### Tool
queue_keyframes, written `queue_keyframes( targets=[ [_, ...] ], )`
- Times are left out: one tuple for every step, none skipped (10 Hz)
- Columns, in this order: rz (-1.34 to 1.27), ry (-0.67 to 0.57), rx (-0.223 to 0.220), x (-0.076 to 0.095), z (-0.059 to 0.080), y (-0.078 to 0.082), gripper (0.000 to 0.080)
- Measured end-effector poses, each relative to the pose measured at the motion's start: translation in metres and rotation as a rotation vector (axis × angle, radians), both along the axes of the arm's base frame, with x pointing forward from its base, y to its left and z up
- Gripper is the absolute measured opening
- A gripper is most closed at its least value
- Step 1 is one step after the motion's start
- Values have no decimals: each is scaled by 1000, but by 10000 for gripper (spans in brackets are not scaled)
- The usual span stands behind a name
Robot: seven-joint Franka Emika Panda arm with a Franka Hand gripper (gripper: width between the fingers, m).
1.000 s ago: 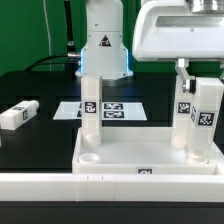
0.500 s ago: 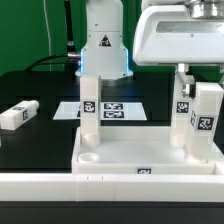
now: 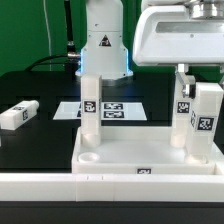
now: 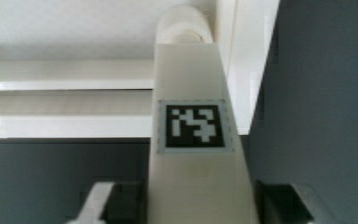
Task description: Assemble desk
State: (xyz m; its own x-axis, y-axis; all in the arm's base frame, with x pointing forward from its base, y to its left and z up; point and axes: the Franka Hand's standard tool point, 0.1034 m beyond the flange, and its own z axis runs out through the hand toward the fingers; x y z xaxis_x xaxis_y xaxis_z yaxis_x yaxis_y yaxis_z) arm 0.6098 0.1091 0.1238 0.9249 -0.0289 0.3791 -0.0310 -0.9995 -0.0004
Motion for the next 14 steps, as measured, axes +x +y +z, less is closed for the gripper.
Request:
queue_keyframes(
  targets=[
    [1, 0, -1, 0, 0, -1, 461],
    [0, 0, -2, 1, 0, -3, 461],
    [-2, -2, -2, 1, 1, -4, 614],
    [-2, -5, 0, 2, 3, -4, 639],
    [-2, -8, 3, 2, 7, -3, 646],
    [-4, -4, 8, 2, 11, -3, 646],
    [-6, 14, 16, 3, 19, -3, 646],
    [-4, 21, 20, 6, 27, -3, 649],
    [-3, 19, 18, 6, 25, -3, 649],
    [-4, 34, 18, 5, 23, -4, 649],
    [-5, 44, 18, 5, 23, -4, 649],
    [-6, 47, 17, 4, 21, -4, 649],
    [-10, 96, 14, -1, 14, -6, 649],
    [-17, 220, 15, -4, 13, -6, 649]
  ],
)
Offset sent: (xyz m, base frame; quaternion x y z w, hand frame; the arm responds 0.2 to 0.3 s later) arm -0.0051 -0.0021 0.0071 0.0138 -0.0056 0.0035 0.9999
